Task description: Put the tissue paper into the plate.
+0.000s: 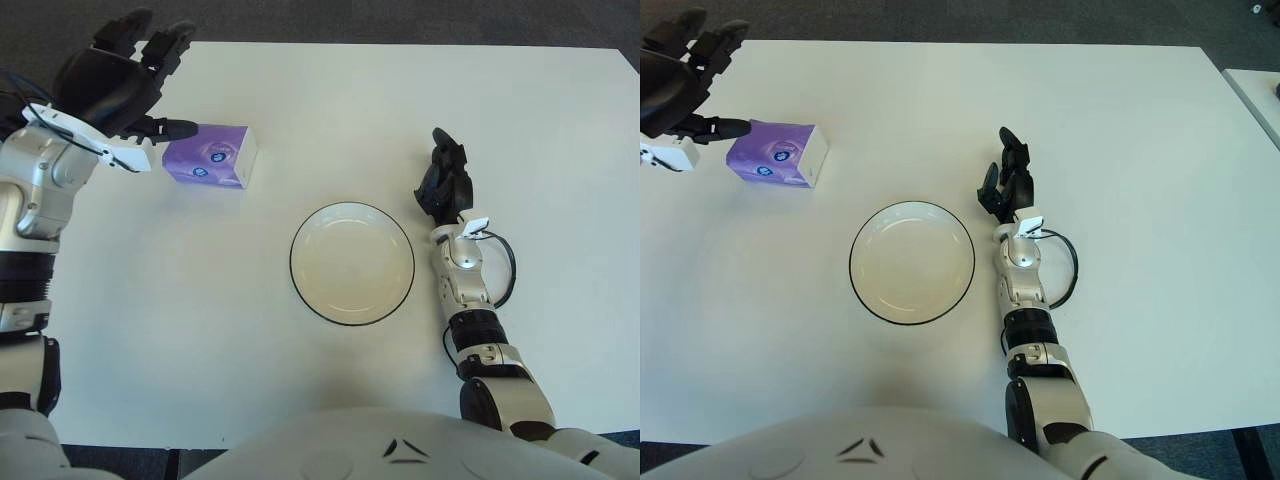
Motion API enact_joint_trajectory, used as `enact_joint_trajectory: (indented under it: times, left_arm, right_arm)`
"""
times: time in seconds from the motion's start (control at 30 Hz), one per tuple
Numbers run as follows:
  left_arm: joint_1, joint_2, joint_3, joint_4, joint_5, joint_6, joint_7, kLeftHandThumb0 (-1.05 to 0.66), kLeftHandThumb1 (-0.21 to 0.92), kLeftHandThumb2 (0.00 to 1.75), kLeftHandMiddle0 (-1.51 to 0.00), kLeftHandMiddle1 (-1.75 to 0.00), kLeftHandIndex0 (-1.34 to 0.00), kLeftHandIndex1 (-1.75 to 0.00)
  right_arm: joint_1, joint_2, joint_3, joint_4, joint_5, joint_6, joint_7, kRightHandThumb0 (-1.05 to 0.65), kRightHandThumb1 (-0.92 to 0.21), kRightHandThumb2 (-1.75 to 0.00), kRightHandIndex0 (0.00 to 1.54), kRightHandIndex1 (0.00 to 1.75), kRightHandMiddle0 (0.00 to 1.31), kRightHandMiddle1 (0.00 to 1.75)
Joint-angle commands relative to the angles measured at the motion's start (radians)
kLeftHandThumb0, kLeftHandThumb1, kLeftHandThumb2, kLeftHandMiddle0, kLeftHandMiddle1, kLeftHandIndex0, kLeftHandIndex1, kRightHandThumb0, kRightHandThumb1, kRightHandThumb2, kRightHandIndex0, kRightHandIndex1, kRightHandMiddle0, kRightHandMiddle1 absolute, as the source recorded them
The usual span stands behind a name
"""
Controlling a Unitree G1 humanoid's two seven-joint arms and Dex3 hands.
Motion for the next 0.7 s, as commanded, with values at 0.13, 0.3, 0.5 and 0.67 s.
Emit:
enact_joint_trajectory:
  times: [0.13, 0.3, 0.5, 0.67]
  left_arm:
    - [-0.124, 0.052, -0.156, 0.123, 0.159, -0.090, 0.090, -1.05, 0.92, 0.44, 0.00, 0.00, 0.00, 0.00]
    - [-0.221, 0.057, -0.260, 0.237, 0.230, -0.173, 0.120, -1.05, 0.92, 0.50, 0.00, 0.00, 0.00, 0.00]
    - [-0.299, 0.063, -0.341, 0.326, 0.244, -0.267, 0.093, -1.05, 0.92, 0.55, 0.00, 0.00, 0.00, 0.00]
    - [-0.357, 0.052, -0.405, 0.390, 0.231, -0.334, -0.003, -1.05, 0.92, 0.55, 0.00, 0.00, 0.00, 0.00]
  right_arm:
    - [0.095, 0.021, -0.008, 0.156, 0.010, 0.063, -0.003, -0.73, -0.92, -0.85, 0.20, 0.00, 0.00, 0.52]
    - [0.089, 0.021, -0.009, 0.163, 0.004, 0.062, -0.013, -0.74, -0.92, -0.85, 0.20, 0.00, 0.00, 0.53]
    - [0.083, 0.021, -0.011, 0.173, 0.004, 0.057, -0.019, -0.74, -0.92, -0.85, 0.20, 0.00, 0.00, 0.54]
    - [0.081, 0.023, -0.014, 0.180, 0.007, 0.052, -0.022, -0.75, -0.92, -0.85, 0.21, 0.00, 0.00, 0.56]
